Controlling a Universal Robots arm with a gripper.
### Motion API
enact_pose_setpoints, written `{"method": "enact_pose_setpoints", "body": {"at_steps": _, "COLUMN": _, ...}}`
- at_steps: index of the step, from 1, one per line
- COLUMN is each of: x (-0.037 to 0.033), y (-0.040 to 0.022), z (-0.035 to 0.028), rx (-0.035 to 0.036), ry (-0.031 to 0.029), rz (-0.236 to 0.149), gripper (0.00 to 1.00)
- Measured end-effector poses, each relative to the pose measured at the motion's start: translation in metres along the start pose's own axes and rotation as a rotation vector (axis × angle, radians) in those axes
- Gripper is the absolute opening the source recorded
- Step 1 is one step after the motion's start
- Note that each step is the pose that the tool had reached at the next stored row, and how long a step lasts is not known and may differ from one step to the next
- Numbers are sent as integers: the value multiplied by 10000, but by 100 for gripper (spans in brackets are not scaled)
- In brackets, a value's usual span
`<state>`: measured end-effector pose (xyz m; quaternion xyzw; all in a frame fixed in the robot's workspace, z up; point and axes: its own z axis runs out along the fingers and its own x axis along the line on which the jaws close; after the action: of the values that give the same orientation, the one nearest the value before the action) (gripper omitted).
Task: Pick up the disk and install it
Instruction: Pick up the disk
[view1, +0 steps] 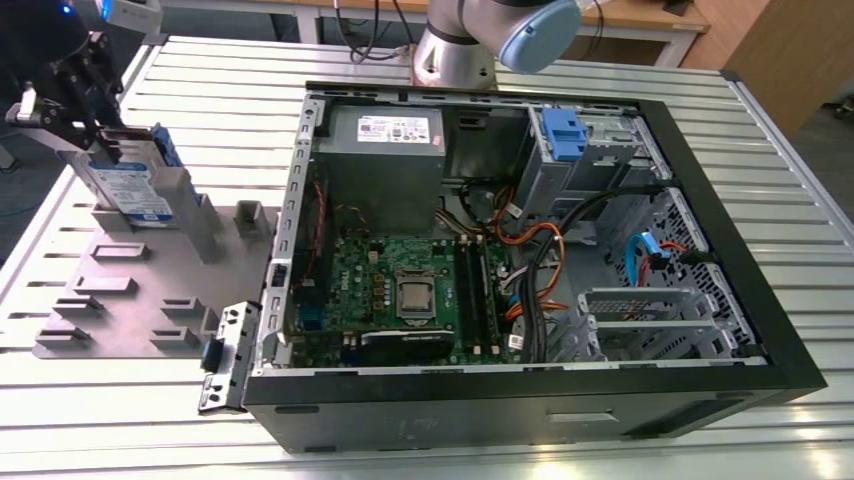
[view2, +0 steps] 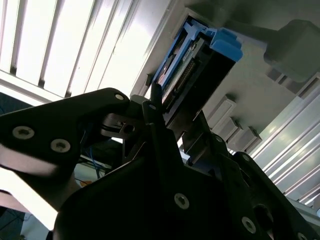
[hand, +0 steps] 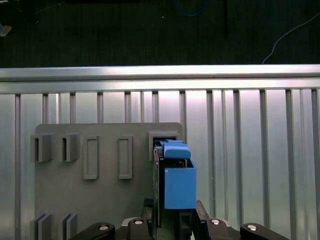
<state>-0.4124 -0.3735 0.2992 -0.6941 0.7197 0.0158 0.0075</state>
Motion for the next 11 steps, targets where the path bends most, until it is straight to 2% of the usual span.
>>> {"method": "enact_pose_setpoints", "body": {"at_steps": 11, "x": -1, "y": -14, "z": -5, "rx": 1, "ry": -7, "rz": 0, "gripper": 42}}
